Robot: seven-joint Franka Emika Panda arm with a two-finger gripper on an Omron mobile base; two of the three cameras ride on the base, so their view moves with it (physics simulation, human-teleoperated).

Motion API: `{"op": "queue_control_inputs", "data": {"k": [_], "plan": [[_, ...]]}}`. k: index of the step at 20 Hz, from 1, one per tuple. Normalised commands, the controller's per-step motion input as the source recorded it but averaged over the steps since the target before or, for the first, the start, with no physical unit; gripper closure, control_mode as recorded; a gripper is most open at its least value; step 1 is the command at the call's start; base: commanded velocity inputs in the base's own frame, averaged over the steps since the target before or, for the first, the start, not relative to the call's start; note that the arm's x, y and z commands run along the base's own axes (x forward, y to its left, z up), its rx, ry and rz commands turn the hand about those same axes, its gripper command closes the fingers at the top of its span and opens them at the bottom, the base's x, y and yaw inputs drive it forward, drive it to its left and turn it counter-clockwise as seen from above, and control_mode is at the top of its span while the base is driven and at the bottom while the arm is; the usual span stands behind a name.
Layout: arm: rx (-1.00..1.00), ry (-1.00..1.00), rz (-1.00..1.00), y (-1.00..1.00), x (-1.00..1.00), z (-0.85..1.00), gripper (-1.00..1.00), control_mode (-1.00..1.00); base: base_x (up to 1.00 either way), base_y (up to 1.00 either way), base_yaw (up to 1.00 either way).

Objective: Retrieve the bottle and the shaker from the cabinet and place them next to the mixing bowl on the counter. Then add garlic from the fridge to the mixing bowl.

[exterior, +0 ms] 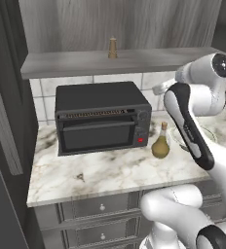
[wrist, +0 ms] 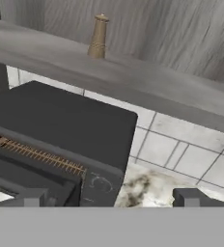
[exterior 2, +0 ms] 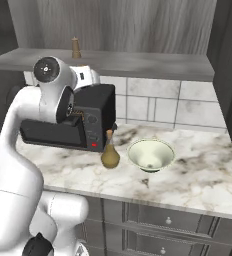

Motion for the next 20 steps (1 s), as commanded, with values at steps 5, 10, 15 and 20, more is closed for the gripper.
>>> {"op": "queue_control_inputs", "data": {"k": [5, 10, 15, 20], "plan": [[-0.06, 0.0, -0.01, 0.48, 0.0, 1.0, -1.0, -1.0, 0.0, 0.0, 0.0], [-0.1, -0.01, -0.08, 0.86, 0.07, 0.67, -1.0, -1.0, 0.0, 0.0, 0.0], [-0.03, 0.0, -0.1, 0.88, 0.43, 0.02, -1.0, -1.0, 0.0, 0.0, 0.0], [0.0, 0.0, -0.18, 0.59, 0.85, -0.12, -1.0, -1.0, 0.0, 0.0, 0.0]]}}
